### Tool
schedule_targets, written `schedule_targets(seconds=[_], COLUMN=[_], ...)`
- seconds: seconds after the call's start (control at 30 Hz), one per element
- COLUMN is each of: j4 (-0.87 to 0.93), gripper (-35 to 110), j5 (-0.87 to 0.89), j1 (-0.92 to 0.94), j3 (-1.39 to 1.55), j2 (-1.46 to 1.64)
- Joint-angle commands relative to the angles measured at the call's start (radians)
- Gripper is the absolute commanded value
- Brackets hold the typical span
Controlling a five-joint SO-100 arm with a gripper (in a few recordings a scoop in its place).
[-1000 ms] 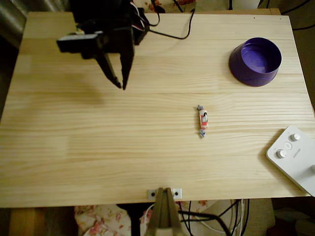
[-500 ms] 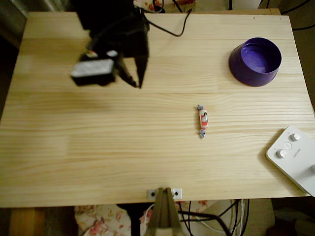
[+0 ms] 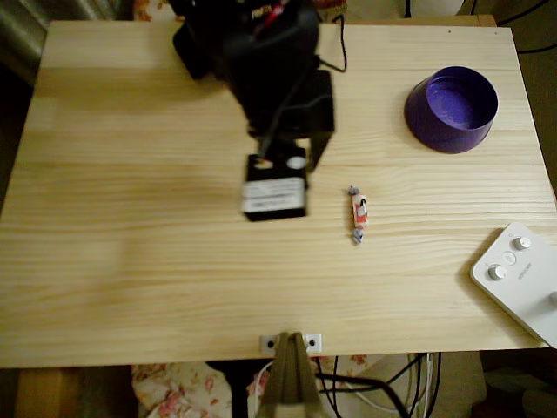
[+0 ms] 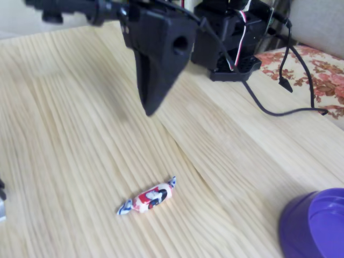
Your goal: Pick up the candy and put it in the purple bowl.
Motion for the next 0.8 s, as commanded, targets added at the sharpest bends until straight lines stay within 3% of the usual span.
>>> schedule_targets(seconds=[0.0,0.1,0.37,0.6,0.77], j4=[0.046,0.104,0.049,0.040,0.040], gripper=[-1,-1,-1,14,15], j5=[0.077,0.121,0.144,0.166,0.201], j1=[-0.046,-0.083,-0.140,-0.169,-0.196], j3=[-0.198,-0.322,-0.426,-0.485,-0.531], j2=[-0.071,-0.160,-0.285,-0.359,-0.431])
